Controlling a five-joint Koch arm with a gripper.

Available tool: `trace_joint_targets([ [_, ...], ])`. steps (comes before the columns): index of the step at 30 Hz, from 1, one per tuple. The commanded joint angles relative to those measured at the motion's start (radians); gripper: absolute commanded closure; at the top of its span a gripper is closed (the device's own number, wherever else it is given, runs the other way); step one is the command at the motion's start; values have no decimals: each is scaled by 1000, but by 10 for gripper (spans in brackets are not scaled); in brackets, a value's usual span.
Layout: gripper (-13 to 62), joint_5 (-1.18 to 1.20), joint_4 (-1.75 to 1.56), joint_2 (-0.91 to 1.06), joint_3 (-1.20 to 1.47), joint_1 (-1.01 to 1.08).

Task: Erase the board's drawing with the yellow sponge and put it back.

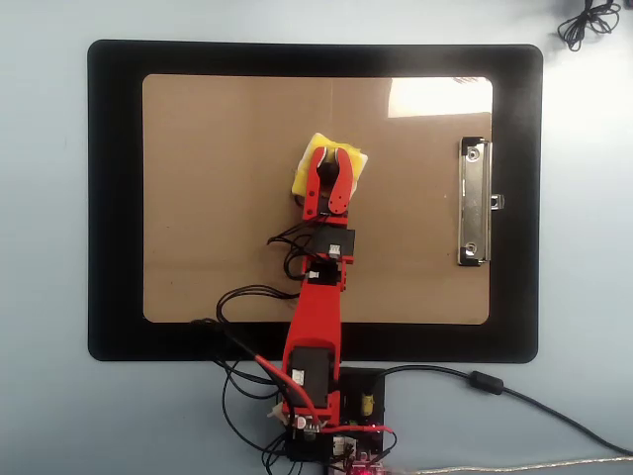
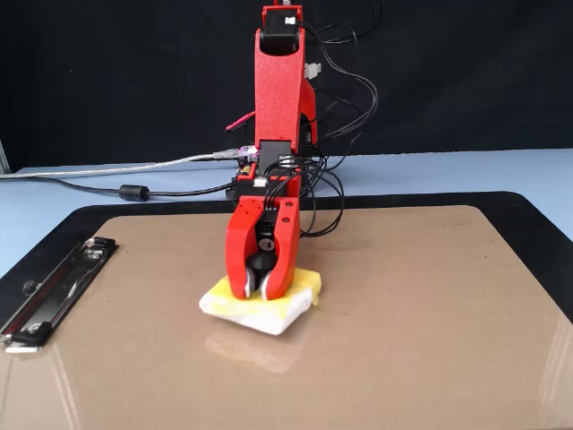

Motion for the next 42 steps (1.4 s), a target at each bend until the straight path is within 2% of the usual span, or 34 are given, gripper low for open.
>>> trace_joint_targets([
  [1, 575, 0, 5, 149, 187, 3],
  [5, 575, -3, 18, 462, 489, -91],
  [8, 575, -5, 31, 541, 551, -121],
  [11, 575, -3, 67, 403, 405, -121],
  [16, 575, -5, 64, 0, -3, -120],
  [19, 575, -5, 63, -54, -54, -118],
  [21, 575, -3, 55, 17, 51, -120],
  [26, 575, -3, 55, 397, 457, -123],
  [30, 575, -3, 63, 509, 548, -123],
  [33, 575, -3, 66, 413, 425, -120],
  [38, 575, -8, 61, 55, 21, -126],
  [42, 575, -9, 61, -23, -72, -126],
])
